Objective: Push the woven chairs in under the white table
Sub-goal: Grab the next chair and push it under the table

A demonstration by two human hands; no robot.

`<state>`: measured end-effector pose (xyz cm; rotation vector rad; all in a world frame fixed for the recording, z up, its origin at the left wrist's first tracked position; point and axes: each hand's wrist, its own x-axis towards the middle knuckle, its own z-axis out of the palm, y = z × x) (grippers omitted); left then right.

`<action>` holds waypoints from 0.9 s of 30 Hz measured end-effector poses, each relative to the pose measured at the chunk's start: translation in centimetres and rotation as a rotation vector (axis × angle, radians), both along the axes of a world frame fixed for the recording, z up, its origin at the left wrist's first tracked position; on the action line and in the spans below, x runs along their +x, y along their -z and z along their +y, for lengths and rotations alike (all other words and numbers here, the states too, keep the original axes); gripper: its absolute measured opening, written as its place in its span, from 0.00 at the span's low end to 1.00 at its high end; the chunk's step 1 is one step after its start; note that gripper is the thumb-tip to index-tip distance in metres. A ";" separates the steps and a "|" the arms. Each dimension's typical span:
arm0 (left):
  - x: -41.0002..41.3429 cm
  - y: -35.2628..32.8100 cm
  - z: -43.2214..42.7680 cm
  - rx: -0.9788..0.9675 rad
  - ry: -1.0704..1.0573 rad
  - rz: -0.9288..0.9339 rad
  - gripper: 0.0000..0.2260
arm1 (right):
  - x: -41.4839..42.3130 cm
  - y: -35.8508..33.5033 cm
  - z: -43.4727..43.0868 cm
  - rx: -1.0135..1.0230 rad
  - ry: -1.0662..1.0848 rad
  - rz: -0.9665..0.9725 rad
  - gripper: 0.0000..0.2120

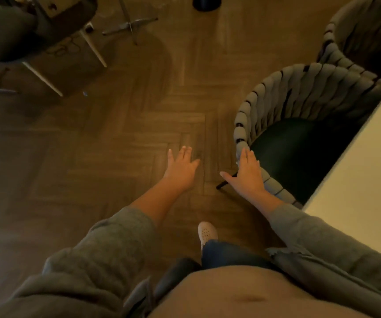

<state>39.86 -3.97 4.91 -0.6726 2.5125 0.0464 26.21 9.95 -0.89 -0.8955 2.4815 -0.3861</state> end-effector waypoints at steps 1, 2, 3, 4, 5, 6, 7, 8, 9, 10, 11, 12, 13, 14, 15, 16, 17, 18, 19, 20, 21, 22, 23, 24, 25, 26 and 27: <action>-1.1 -0.2 -2.1 -0.009 0.022 0.005 0.29 | -1.0 0.2 -1.5 0.018 0.037 -0.007 0.50; -2.1 -0.4 -3.8 -0.009 0.039 0.006 0.29 | -1.9 0.3 -2.6 0.037 0.075 -0.019 0.50; -3.4 -0.5 -5.8 0.001 0.061 0.004 0.29 | -2.8 0.3 -4.0 0.048 0.120 -0.042 0.51; -4.5 -0.6 -7.5 0.011 0.081 0.000 0.29 | -3.6 0.4 -5.2 0.059 0.164 -0.068 0.52; -5.7 -0.6 -9.1 0.015 0.103 -0.004 0.29 | -4.4 0.6 -6.1 0.073 0.210 -0.092 0.52; -7.0 -0.5 -10.9 0.016 0.133 -0.008 0.29 | -5.1 0.9 -7.3 0.077 0.262 -0.120 0.53; -8.3 -0.4 -12.5 0.022 0.158 -0.009 0.29 | -5.8 1.3 -8.3 0.075 0.313 -0.148 0.53; -9.7 -0.2 -14.4 0.032 0.188 -0.016 0.29 | -6.5 1.7 -9.4 0.071 0.370 -0.173 0.54; -11.3 0.1 -16.4 0.041 0.233 -0.026 0.29 | -7.3 2.3 -10.6 0.068 0.436 -0.201 0.54; -12.6 0.3 -18.1 0.045 0.273 -0.033 0.29 | -8.0 2.7 -11.7 0.072 0.494 -0.226 0.54; -14.0 0.6 -19.9 0.049 0.324 -0.043 0.29 | -8.6 3.0 -12.8 0.075 0.554 -0.246 0.53; -15.4 0.9 -21.6 0.054 0.376 -0.051 0.29 | -9.1 3.2 -13.9 0.080 0.623 -0.263 0.52; -16.4 0.9 -23.1 0.052 0.417 -0.054 0.29 | -9.5 3.3 -14.7 0.088 0.688 -0.273 0.50; -18.0 1.0 -24.7 0.041 0.478 -0.055 0.29 | -10.0 3.3 -15.6 0.095 0.764 -0.275 0.47; -19.9 0.9 -26.4 0.029 0.554 -0.057 0.30 | -10.4 3.1 -16.5 0.108 0.846 -0.281 0.45; -21.2 0.8 -27.7 0.009 0.609 -0.058 0.30 | -10.5 3.0 -17.0 0.117 0.888 -0.278 0.44; -22.6 0.6 -28.8 -0.010 0.654 -0.058 0.31 | -10.5 2.8 -17.2 0.119 0.909 -0.276 0.43; -24.1 0.4 -29.8 -0.022 0.695 -0.056 0.31 | -10.4 2.7 -17.4 0.121 0.926 -0.275 0.42; -25.8 0.2 -30.7 -0.028 0.747 -0.059 0.30 | -10.5 2.7 -17.6 0.112 0.956 -0.295 0.42; -27.4 0.1 -31.2 -0.028 0.788 -0.059 0.30 | -10.5 2.6 -17.7 0.094 0.976 -0.319 0.42; -28.6 0.2 -31.5 -0.030 0.819 -0.061 0.30 | -10.4 2.6 -17.7 0.077 0.993 -0.361 0.43; -30.1 0.2 -31.4 -0.032 0.872 -0.066 0.30 | -10.6 2.5 -17.7 0.053 1.033 -0.399 0.45; -31.5 0.3 -31.2 -0.033 0.928 -0.071 0.30 | -11.0 2.5 -17.8 0.036 1.077 -0.431 0.47; -33.2 0.3 -30.8 -0.033 0.983 -0.073 0.31 | -11.8 2.4 -18.0 0.025 1.120 -0.453 0.48; -35.1 0.4 -30.3 -0.031 1.037 -0.075 0.31 | -12.6 2.3 -18.3 0.014 1.163 -0.467 0.47; -36.7 0.4 -29.7 -0.028 1.078 -0.077 0.32 | -13.5 2.2 -18.7 0.000 1.200 -0.479 0.46; -38.3 0.4 -29.0 -0.027 1.116 -0.078 0.32 | -14.5 2.2 -19.0 -0.019 1.239 -0.491 0.44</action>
